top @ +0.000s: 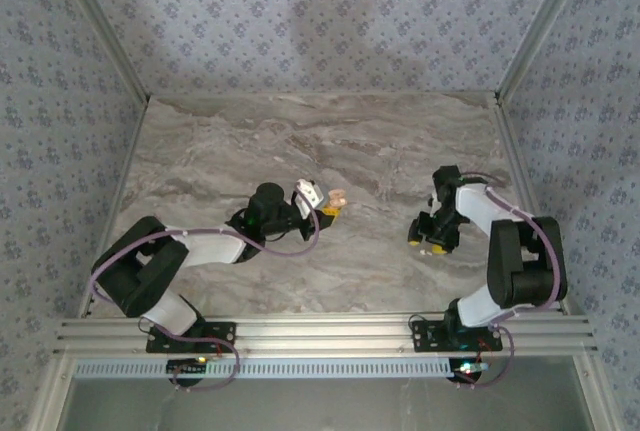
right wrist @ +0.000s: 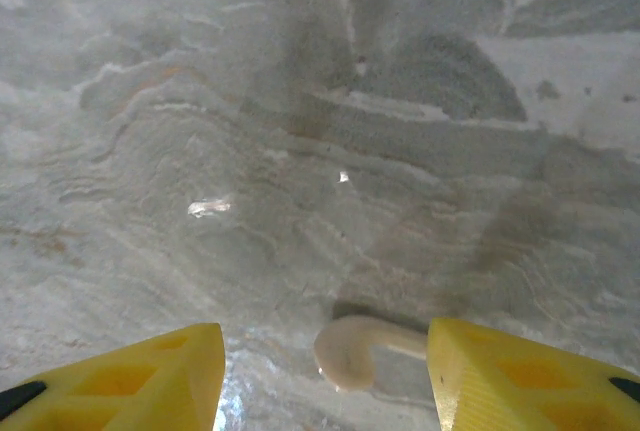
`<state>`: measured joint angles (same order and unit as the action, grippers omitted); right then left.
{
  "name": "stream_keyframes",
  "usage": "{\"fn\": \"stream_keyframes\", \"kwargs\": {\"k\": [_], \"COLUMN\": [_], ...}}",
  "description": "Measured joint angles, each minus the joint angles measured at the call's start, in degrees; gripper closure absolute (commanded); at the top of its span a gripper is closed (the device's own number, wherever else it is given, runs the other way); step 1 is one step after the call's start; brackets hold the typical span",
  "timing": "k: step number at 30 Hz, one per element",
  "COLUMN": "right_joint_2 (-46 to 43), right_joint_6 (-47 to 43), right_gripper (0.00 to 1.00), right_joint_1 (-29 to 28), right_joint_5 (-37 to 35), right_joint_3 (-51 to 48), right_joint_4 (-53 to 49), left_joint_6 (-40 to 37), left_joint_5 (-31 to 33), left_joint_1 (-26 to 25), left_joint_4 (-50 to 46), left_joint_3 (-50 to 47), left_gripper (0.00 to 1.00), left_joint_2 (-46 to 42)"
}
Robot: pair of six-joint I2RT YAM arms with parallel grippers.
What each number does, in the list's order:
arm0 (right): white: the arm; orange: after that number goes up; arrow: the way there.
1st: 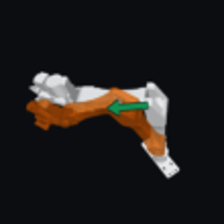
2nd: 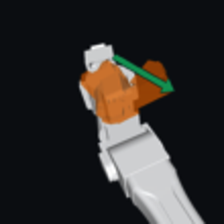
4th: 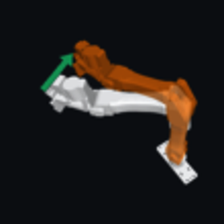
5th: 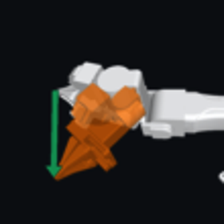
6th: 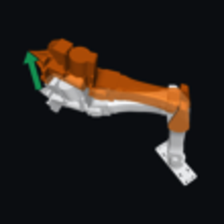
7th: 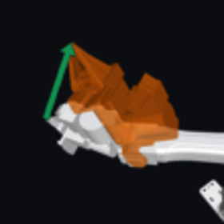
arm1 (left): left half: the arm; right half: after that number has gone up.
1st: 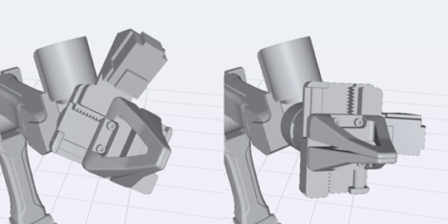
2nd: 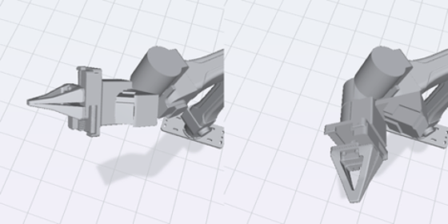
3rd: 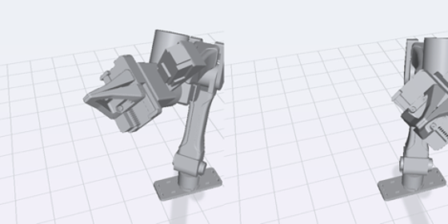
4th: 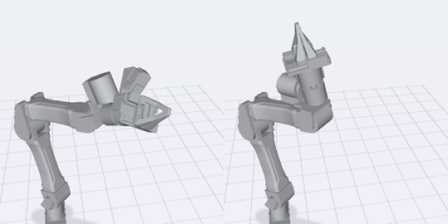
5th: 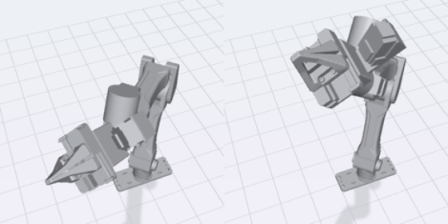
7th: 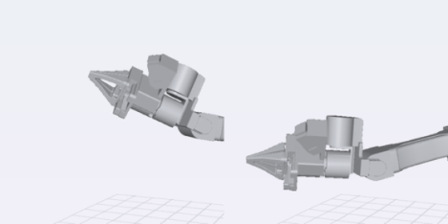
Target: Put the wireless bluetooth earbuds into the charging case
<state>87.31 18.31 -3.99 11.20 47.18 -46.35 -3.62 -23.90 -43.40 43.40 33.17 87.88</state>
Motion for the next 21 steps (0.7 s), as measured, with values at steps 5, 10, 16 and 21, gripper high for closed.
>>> {"fn": "stream_keyframes", "kwargs": {"k": [5, 10, 16, 21], "right_joint_2": [1.1, 1.1, 0.6, -0.3], "right_joint_6": [-0.2, -0.3, -0.1, 0.2], "right_gripper": [0.49, 0.56, 0.56, 0.53], "right_joint_1": [-0.3, -1.5, -3.0, -3.7], "right_joint_5": [0.2, 0.3, 1.9, 1.4], "right_joint_3": [0.0, 0.0, 0.0, 1.1], "right_joint_4": [0.0, -1.6, -2.4, -5.5], "left_joint_6": [-0.2, -0.4, -0.4, -0.4], "left_joint_5": [0.2, 0.5, 0.8, 0.8], "left_joint_1": [0.1, 0.2, 0.3, 0.3], "left_joint_4": [-0.3, -0.2, -0.3, -0.3], "left_joint_3": [0.0, -0.3, -1.0, -1.4], "left_gripper": [0.88, 0.88, 0.88, 0.88], "left_joint_2": [-0.5, -0.5, -0.5, -1.4]}}
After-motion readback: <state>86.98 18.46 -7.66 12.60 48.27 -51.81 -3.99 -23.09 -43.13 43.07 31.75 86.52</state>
